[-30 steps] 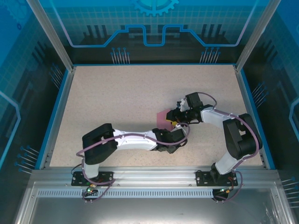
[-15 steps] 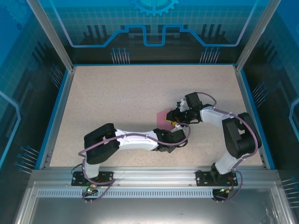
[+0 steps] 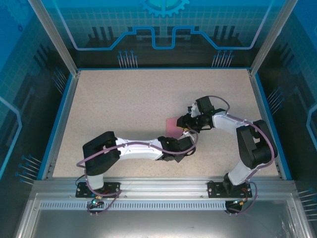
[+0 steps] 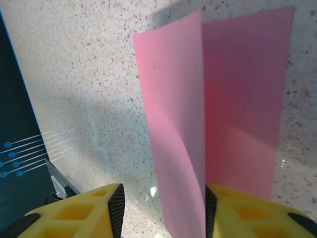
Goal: Fold a paper plane with a square sheet of paper (fold left side to right side)
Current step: Fold the triangle a second time at the center of the table.
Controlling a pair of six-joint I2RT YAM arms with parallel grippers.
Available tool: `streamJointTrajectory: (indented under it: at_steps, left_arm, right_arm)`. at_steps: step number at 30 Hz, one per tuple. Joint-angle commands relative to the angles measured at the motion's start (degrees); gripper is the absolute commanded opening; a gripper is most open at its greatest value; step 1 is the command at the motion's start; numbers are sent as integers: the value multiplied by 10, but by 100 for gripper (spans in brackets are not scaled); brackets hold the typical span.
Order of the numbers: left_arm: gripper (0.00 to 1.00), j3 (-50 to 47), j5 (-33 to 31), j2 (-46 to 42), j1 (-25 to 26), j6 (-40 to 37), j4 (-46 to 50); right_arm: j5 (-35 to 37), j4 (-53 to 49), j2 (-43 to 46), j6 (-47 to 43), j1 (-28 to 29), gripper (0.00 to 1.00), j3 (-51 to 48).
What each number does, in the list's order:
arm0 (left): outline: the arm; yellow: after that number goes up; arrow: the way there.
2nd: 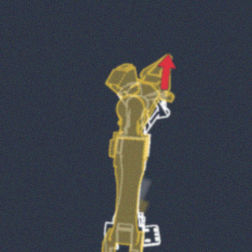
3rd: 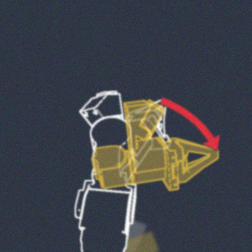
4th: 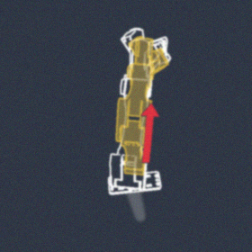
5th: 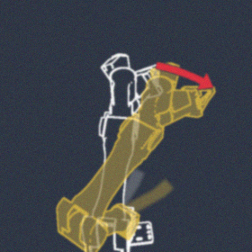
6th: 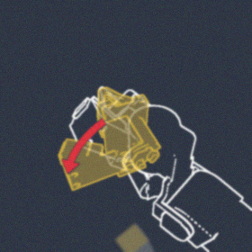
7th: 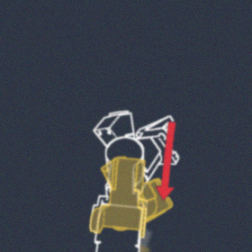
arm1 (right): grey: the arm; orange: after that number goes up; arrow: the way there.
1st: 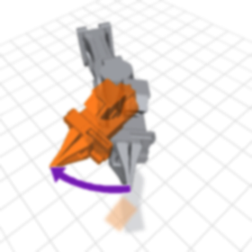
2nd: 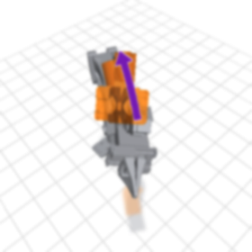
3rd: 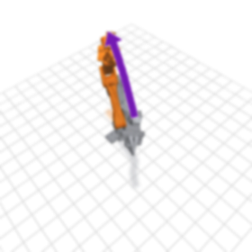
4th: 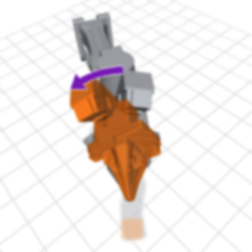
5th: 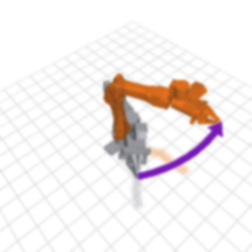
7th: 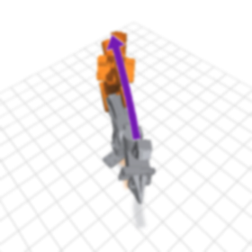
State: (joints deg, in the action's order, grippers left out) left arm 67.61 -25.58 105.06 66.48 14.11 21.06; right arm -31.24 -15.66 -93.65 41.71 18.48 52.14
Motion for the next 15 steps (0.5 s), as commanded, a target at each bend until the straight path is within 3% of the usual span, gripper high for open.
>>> streamJointTrajectory:
  at_steps: [1,8,15]
  left_arm:
    - [3,-22,64,-40,-24,16,-27]
    - [3,-79,230,-79,-98,52,-90]
    - [5,-134,396,-96,-186,85,-171]
  right_arm:
    - [20,-6,51,-23,3,52,16]
    - [46,-16,151,-56,-21,65,-29]
    - [31,-23,224,-72,-21,60,-124]
